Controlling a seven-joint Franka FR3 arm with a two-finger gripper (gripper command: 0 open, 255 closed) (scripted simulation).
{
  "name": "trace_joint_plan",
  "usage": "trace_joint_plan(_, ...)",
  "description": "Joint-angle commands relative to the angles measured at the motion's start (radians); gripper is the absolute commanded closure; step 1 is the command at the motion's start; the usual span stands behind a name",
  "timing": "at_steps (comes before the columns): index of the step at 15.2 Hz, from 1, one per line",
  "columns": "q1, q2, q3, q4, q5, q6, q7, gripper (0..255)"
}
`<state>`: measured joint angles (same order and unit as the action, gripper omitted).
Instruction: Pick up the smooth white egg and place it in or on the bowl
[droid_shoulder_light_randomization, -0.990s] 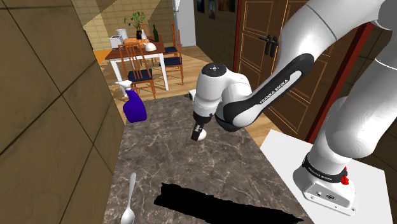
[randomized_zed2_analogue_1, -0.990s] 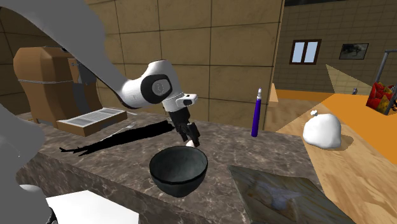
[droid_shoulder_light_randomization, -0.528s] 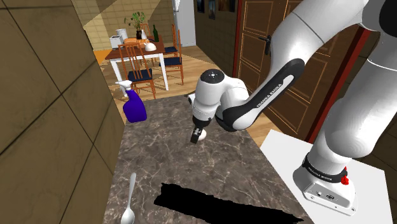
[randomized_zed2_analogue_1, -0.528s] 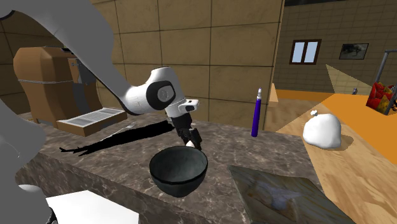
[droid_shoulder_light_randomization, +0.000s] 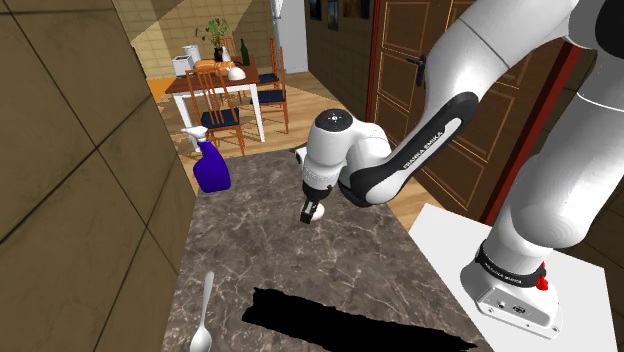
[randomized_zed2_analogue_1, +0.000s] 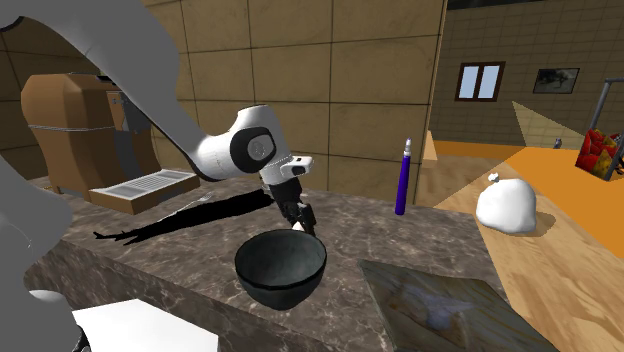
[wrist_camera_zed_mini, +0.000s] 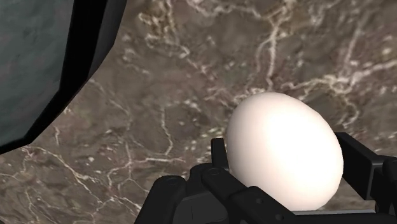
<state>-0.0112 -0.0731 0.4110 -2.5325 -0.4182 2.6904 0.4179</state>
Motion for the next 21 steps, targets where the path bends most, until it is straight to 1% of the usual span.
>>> trace_joint_plan(1, 0.0, 0.0, 0.0, 0.0, 0.0, 0.0, 0.0, 255)
trace_joint_plan(6, 0.0, 0.0, 0.0, 0.0, 0.0, 0.0, 0.0, 255)
trace_joint_plan(13, 0.029, -0.083, -0.015, 0.02, 0.12, -0.087, -0.104, 255)
trace_joint_plan(21, 0.058, -0.16, -0.037, 0.061, 0.205, -0.194, -0.183, 255)
